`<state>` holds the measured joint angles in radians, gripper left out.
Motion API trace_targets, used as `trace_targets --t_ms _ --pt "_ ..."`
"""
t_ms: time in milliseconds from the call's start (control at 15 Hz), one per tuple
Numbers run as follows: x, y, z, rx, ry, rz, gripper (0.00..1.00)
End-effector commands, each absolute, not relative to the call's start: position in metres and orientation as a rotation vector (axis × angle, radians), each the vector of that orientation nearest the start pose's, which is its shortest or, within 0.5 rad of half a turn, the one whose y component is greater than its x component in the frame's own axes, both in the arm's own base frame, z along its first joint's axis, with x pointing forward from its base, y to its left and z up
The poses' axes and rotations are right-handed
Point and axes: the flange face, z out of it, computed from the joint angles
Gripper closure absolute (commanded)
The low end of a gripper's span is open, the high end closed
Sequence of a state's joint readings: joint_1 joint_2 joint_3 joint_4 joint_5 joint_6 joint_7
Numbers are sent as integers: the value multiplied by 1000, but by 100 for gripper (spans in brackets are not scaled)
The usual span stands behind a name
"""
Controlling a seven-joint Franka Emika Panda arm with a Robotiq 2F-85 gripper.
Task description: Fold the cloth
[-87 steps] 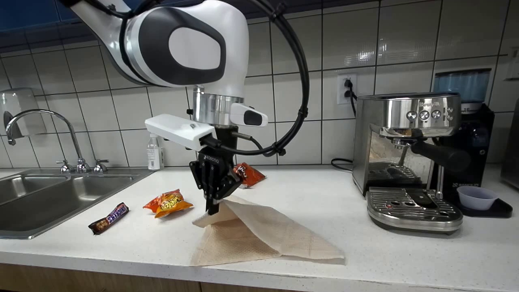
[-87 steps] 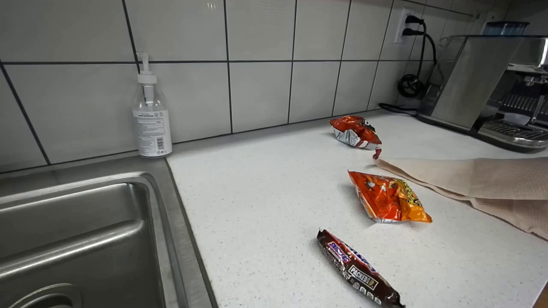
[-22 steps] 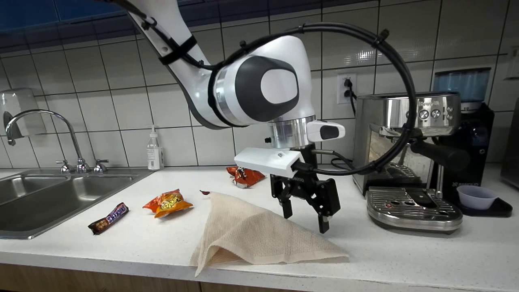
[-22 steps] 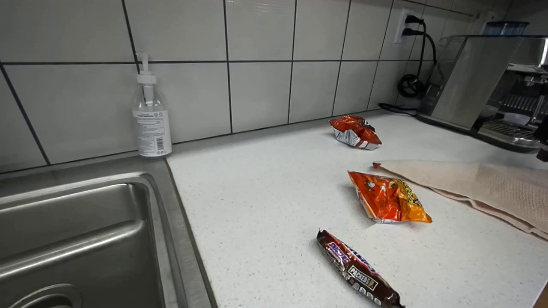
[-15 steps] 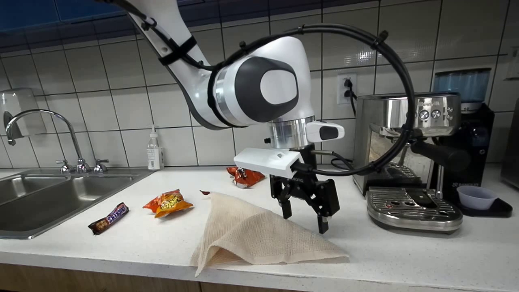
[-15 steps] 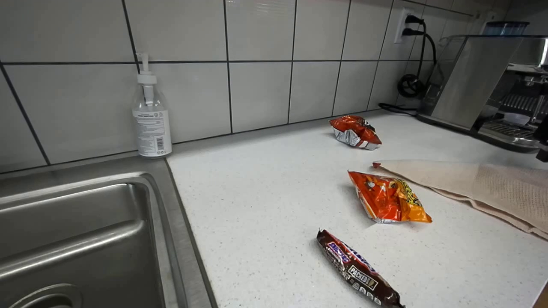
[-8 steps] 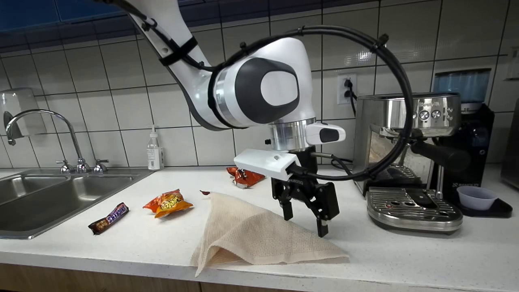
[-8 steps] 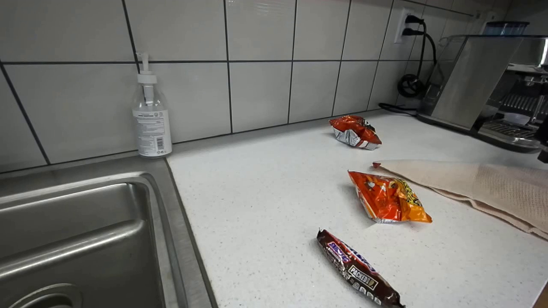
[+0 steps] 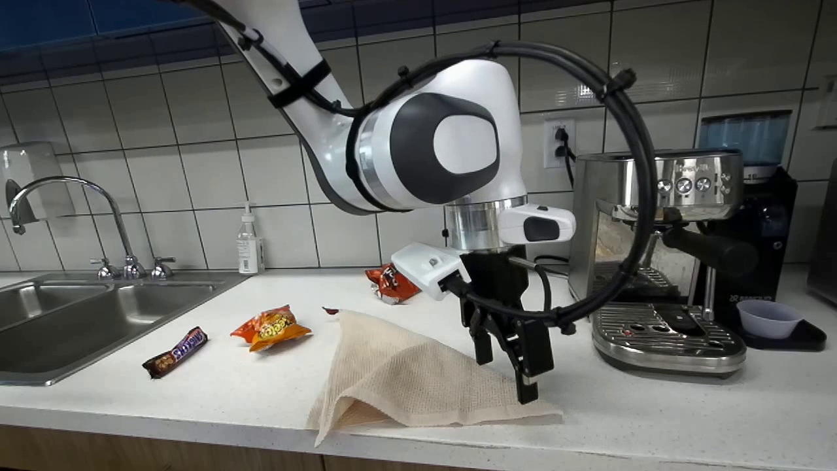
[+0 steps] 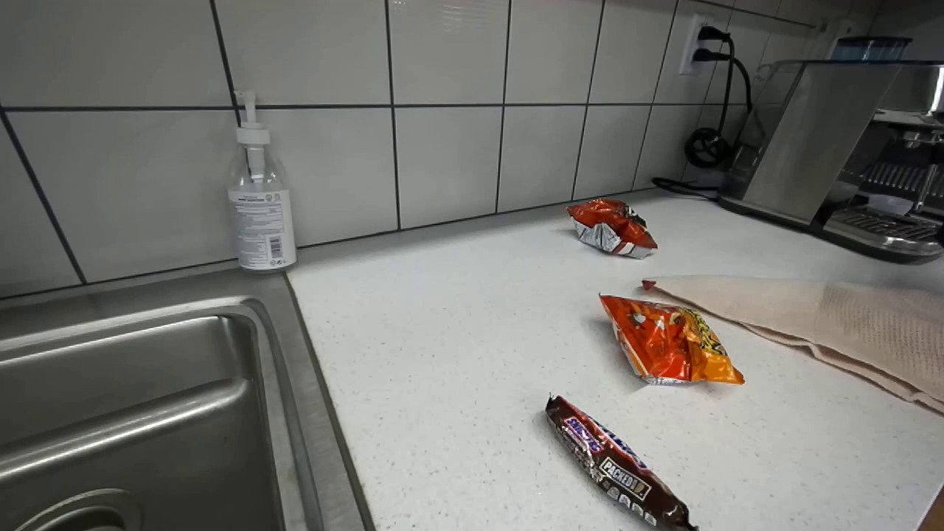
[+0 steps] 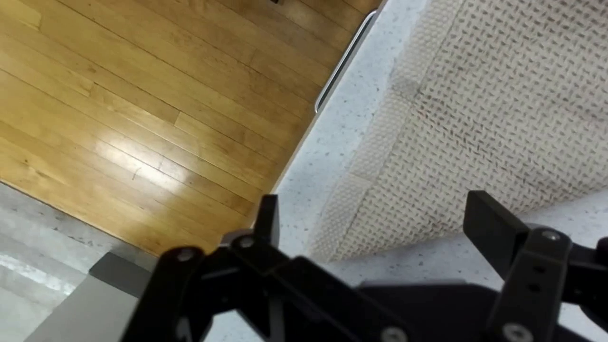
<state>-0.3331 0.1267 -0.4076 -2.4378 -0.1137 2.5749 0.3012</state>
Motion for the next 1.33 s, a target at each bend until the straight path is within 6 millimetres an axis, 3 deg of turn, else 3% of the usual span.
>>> trace_targets --t_ms 0,533,1267 --pt "363 -340 255 -2795 1656 62 0" --pt "379 -355 236 -2534 1993 79 0" --pt "400 -371 216 -2373 2210 74 0"
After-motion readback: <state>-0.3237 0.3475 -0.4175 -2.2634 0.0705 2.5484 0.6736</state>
